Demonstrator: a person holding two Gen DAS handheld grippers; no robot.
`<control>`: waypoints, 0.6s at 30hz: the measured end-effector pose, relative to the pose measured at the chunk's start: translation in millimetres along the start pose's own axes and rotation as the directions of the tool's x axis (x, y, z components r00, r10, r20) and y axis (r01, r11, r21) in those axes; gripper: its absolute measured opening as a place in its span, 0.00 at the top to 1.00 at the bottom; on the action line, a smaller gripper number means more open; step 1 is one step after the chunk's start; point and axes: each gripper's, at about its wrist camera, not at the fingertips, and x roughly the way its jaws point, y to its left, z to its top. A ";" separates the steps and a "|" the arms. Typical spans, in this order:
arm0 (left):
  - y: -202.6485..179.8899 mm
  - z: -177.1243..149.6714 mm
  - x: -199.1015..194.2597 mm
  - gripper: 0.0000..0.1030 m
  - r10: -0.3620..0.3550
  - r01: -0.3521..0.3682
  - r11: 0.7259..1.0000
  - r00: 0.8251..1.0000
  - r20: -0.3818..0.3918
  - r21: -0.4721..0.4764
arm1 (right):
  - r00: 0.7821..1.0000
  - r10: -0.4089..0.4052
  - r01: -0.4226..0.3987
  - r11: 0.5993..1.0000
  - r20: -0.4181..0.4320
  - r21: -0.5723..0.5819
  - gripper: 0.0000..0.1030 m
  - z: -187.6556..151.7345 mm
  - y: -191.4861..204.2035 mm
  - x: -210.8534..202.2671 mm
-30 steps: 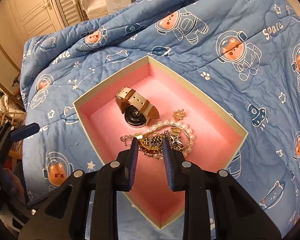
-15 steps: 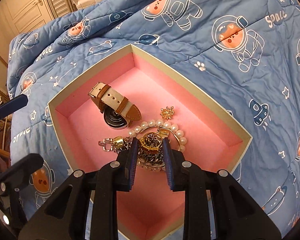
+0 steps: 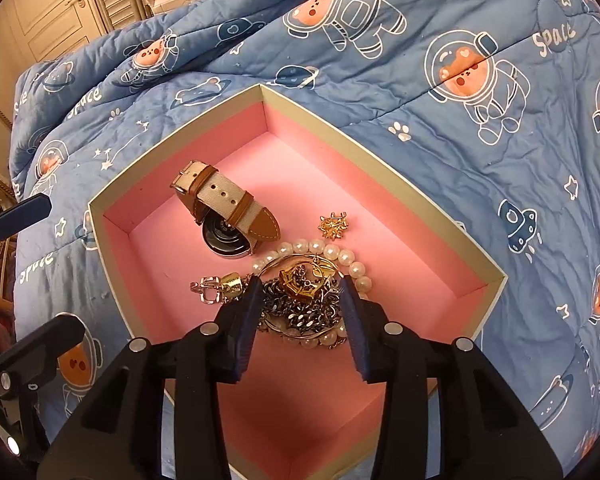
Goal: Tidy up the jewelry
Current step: 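Open the right tool to release the ring and withdraw it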
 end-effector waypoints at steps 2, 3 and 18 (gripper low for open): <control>0.4 -1.4 -2.1 0.07 -0.001 0.001 1.000 1.000 0.002 -0.001 | 1.000 -0.002 0.002 1.000 0.014 0.001 0.60 -0.6 0.7 -2.8; 0.7 -2.0 -3.6 0.07 0.001 -0.001 1.000 1.000 0.004 0.001 | 1.000 -0.002 0.002 1.000 0.022 0.001 0.60 -0.7 1.1 -4.7; 4.0 -43.9 -50.8 0.07 -0.003 0.005 0.999 0.999 0.032 -0.045 | 0.945 -0.125 0.084 0.986 0.301 0.146 0.17 -70.1 40.3 -97.1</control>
